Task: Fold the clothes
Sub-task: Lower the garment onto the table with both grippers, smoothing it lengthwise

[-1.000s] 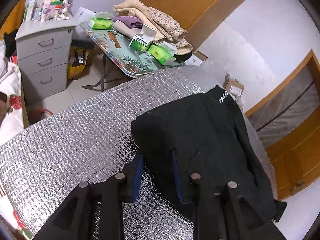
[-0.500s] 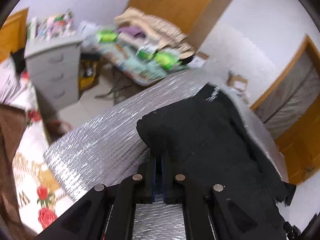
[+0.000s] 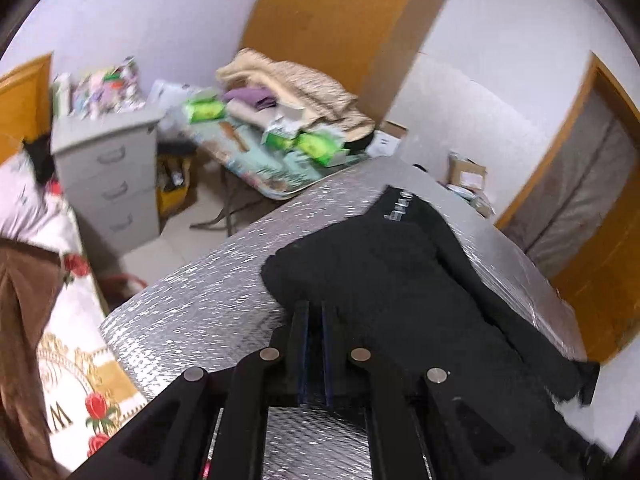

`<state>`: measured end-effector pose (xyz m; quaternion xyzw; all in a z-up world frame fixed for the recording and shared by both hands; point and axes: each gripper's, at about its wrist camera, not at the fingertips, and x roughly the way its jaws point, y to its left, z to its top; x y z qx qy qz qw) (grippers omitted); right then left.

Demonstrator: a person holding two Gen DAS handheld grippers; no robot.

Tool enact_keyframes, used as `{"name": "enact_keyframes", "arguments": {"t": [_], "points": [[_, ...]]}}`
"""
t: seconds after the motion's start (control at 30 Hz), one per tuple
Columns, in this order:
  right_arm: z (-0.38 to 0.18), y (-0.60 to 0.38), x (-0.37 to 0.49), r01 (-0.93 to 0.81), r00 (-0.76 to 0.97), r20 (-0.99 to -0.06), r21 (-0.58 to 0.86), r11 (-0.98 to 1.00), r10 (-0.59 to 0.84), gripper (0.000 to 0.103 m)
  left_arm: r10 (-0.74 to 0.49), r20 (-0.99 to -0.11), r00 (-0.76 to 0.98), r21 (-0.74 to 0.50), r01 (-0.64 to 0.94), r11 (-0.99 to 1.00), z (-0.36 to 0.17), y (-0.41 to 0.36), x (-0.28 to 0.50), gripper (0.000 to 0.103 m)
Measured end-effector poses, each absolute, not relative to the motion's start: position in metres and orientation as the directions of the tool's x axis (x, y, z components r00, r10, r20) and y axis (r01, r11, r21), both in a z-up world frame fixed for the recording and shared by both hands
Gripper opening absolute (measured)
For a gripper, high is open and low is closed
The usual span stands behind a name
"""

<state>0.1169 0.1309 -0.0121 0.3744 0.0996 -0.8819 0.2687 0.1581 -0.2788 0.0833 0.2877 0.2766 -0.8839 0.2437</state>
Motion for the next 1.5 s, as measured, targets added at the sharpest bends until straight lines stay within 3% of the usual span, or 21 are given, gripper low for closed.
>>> {"name": "enact_keyframes", "arguments": {"t": [0.13,0.33,0.4,0.43,0.53,0.63,0.73,0.93,1.23,1.3,1.5], "points": [[-0.015,0.127,0.082,0.544,-0.547,-0.735,0.052,-0.838,-0.401,0.025,-0.176,-0.633,-0.754,-0.351,0.482,-0.803,0.086,-0.249,0.144,0.005],[-0.030,0.102,0.053,0.653,-0.425,-0.803,0.048,-0.756,-0.418,0.028,0.072,-0.724,-0.686,-0.350,0.276,-0.895,0.053,-0.202,0.104,0.005],[-0.029,0.100,0.048,0.659,-0.422,-0.810,0.034,-0.752,-0.407,0.018,0.087,-0.743,-0.664,-0.339,0.261,-0.904,0.043,-0.195,0.098,0.005],[-0.029,0.100,0.046,0.652,-0.437,-0.813,0.008,-0.758,-0.385,0.004,0.088,-0.748,-0.658,-0.332,0.257,-0.908,0.039,-0.192,0.096,0.005],[-0.027,0.103,0.030,0.609,-0.480,-0.813,-0.038,-0.792,-0.329,0.004,0.102,-0.739,-0.666,-0.347,0.247,-0.905,0.039,-0.195,0.093,0.005],[-0.024,0.117,0.004,0.515,-0.511,-0.802,0.004,-0.857,-0.311,0.004,0.103,-0.741,-0.664,-0.340,0.239,-0.910,0.042,-0.193,0.093,0.005],[-0.018,0.125,-0.002,0.466,-0.529,-0.788,0.041,-0.884,-0.316,0.005,0.104,-0.738,-0.666,-0.325,0.217,-0.921,0.045,-0.190,0.094,0.005],[-0.003,0.142,0.054,0.504,-0.545,-0.744,0.076,-0.860,-0.385,0.019,0.168,-0.727,-0.665,-0.342,0.139,-0.929,0.048,-0.177,0.096,0.005],[-0.033,0.172,0.137,0.478,-0.541,-0.755,0.089,-0.874,-0.372,0.021,0.324,-0.721,-0.613,-0.333,-0.103,-0.937,0.044,-0.112,0.066,0.005],[-0.035,0.174,0.144,0.479,-0.563,-0.738,0.076,-0.875,-0.372,0.021,0.332,-0.740,-0.585,-0.313,-0.136,-0.940,0.039,-0.099,0.061,0.005],[-0.033,0.182,0.166,0.546,-0.498,-0.800,0.011,-0.838,-0.335,0.021,0.352,-0.751,-0.559,-0.272,-0.223,-0.936,0.042,-0.088,0.084,0.005]]}}
